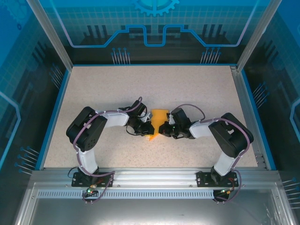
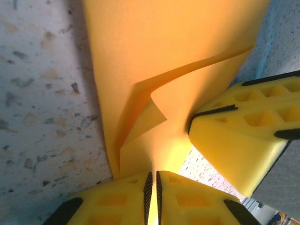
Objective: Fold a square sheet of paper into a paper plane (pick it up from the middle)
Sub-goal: Third fold the triangle at the center of the table.
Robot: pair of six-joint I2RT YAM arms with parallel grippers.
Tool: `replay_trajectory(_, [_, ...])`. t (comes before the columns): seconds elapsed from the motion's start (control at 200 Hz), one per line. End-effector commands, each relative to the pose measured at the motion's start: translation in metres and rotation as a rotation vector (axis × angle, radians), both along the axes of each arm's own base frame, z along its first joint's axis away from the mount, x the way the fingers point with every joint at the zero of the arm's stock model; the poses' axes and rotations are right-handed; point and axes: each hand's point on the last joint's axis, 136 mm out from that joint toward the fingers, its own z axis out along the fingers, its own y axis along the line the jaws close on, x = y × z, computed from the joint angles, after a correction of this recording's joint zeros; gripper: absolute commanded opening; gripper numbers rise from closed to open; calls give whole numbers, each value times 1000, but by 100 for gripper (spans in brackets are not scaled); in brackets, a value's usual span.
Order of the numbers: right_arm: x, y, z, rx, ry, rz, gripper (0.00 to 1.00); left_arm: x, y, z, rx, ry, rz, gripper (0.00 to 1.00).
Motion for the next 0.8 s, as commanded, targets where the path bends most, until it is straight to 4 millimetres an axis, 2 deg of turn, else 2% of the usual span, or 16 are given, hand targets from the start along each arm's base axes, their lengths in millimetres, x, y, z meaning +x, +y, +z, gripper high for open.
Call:
replay_trajectory(0.0, [3, -25, -9, -46, 19, -60, 1, -13, 24, -35, 130, 54, 6, 16])
replay_trajectory(0.105, [12, -24, 9, -11, -24, -60, 2, -13, 25, -36, 133, 56, 6, 16])
replay_trajectory(0.215, [17, -5, 30, 25, -80, -13, 3, -13, 23, -34, 126, 53, 4, 16])
replay_trajectory(0.315, [14, 8, 26, -6, -59, 15, 3, -12, 22, -33, 121, 54, 6, 16])
replay_trajectory(0.395, [16, 12, 15, -13, -41, 5, 2, -12, 22, -32, 119, 52, 4, 16])
replay_trajectory(0.53, [18, -11, -16, -105, -10, -75, 2, -13, 22, -33, 117, 56, 3, 16])
replay_trajectory(0.795, [25, -44, -28, -104, -29, -136, 2, -16, 25, -34, 127, 56, -10, 15])
